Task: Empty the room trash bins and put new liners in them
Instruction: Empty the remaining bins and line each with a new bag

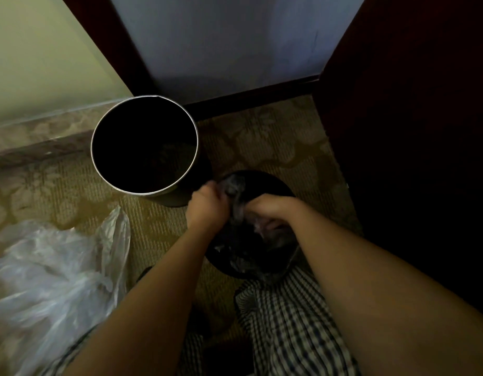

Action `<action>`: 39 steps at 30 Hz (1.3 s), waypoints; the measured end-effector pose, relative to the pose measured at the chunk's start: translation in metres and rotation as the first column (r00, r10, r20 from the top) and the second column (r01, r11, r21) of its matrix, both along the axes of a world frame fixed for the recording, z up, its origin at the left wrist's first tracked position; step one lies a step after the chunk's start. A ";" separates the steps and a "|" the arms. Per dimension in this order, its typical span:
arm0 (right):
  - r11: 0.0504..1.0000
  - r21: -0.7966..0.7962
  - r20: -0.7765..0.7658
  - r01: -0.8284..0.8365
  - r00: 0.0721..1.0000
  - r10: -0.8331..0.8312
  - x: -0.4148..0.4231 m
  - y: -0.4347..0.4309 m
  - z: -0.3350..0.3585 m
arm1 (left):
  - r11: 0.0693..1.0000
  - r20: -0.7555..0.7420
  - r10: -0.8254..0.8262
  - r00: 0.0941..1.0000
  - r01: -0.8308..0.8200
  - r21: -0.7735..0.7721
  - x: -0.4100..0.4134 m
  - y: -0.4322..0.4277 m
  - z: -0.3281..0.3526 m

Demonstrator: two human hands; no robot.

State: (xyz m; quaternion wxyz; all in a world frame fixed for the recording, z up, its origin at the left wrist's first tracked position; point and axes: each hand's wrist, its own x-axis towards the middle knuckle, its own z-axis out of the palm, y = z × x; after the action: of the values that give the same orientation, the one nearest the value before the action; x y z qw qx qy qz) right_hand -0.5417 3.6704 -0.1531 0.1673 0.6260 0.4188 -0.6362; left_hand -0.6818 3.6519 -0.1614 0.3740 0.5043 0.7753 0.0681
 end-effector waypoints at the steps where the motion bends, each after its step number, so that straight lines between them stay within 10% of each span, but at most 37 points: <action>1: 0.999 0.030 -0.012 0.025 1.000 -0.025 0.004 0.005 0.006 | 0.997 0.025 0.062 0.998 -0.063 0.039 -0.003 0.009 0.008; 10: 0.826 0.449 0.158 0.340 0.880 -0.448 0.064 0.023 0.024 | 0.991 -0.106 0.114 0.988 -0.121 -0.062 -0.077 0.013 0.024; 13: 0.793 0.566 0.412 0.223 0.757 -0.507 0.083 0.019 0.021 | 0.995 -0.231 -0.002 0.973 -0.022 -0.102 -0.084 0.013 0.032; 19: 0.781 0.617 0.488 -0.099 0.826 -0.281 0.070 0.019 0.030 | 0.943 -0.483 -0.254 0.838 0.326 0.071 -0.055 0.013 0.046; 23: 0.594 0.755 0.425 -0.276 0.897 -0.123 0.039 0.032 0.032 | 0.963 -0.246 -0.207 0.947 0.241 0.118 -0.021 0.025 0.046; 29: 0.832 0.543 0.353 -0.113 0.930 -0.105 0.025 0.031 0.016 | 0.994 -0.085 -0.108 0.990 0.108 -0.004 -0.039 0.020 0.009; 39: 0.719 0.493 -0.036 0.490 0.837 -0.545 0.042 0.031 0.002 | 0.926 0.394 0.376 0.839 -0.352 -0.136 -0.045 0.021 -0.018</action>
State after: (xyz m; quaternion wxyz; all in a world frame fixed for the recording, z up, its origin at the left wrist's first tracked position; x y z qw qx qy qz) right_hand -0.4997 3.7015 -0.1516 -0.1557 0.7738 0.3618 -0.4961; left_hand -0.7268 3.6725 -0.1795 0.5238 0.3109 0.7618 0.2203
